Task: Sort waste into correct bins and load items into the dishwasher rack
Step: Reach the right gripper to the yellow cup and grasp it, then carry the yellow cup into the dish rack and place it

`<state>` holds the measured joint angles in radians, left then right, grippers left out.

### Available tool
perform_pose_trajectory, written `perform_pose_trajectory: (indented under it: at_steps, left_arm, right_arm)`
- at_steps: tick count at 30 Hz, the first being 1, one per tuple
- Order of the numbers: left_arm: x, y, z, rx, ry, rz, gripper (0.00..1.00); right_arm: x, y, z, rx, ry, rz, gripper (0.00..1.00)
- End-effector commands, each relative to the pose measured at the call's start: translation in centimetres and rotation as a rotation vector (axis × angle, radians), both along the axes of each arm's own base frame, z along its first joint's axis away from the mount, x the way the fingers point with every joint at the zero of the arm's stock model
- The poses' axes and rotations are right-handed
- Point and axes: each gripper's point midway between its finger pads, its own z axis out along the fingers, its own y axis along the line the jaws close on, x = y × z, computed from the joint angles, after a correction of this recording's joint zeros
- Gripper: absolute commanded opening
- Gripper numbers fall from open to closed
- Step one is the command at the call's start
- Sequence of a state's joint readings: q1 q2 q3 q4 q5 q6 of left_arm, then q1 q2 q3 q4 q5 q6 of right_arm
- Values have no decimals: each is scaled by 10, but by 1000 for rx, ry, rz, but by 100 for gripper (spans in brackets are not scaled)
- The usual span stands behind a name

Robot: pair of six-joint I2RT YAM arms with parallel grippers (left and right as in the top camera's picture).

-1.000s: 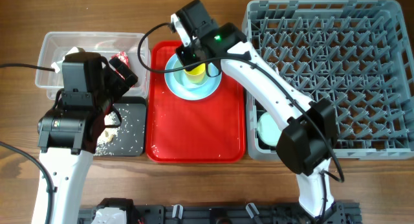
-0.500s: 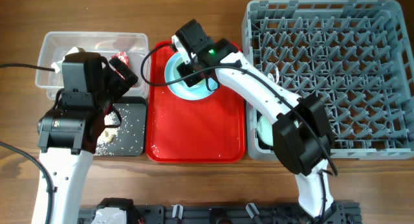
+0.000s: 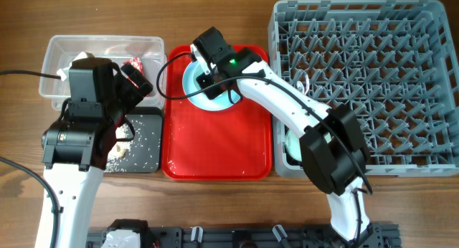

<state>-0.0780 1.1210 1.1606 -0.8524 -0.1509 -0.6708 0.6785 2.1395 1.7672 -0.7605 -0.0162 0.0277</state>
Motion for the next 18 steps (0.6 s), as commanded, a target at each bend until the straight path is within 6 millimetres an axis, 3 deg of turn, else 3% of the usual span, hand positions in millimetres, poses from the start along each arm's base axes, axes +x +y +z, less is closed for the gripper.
perform_pose_trajectory:
  at_steps: [1,3,4,5,9,11,13,18]
  left_arm:
    - [2,0,6,4,-16,-7,100]
    - [2,0,6,4,-16,-7,100]
    - [2,0,6,4,-16,-7,100]
    - [2,0,6,4,-16,-7,100]
    - [2,0,6,4,-16,-7,100]
    - [2,0,6,4,-16,-7,100]
    - [2,0,6,4,-16,-7,100]
    - [2,0,6,4,-16,-7,100]
  right_arm:
    - [-8,14,59,131,-22,30,4]
    - [-14,15,99,221,-46,37,4]
    - [-23,13,134,295,-67,52,4]
    - [-27,9,152,333,-78,47,4]
    - [-45,-29,225,462,-124,44,4]
    - [-50,-56,240,488,-112,19,4]
    - [-51,-87,243,505,-69,-32,4]
    - [-58,-118,240,737,85,72,4]
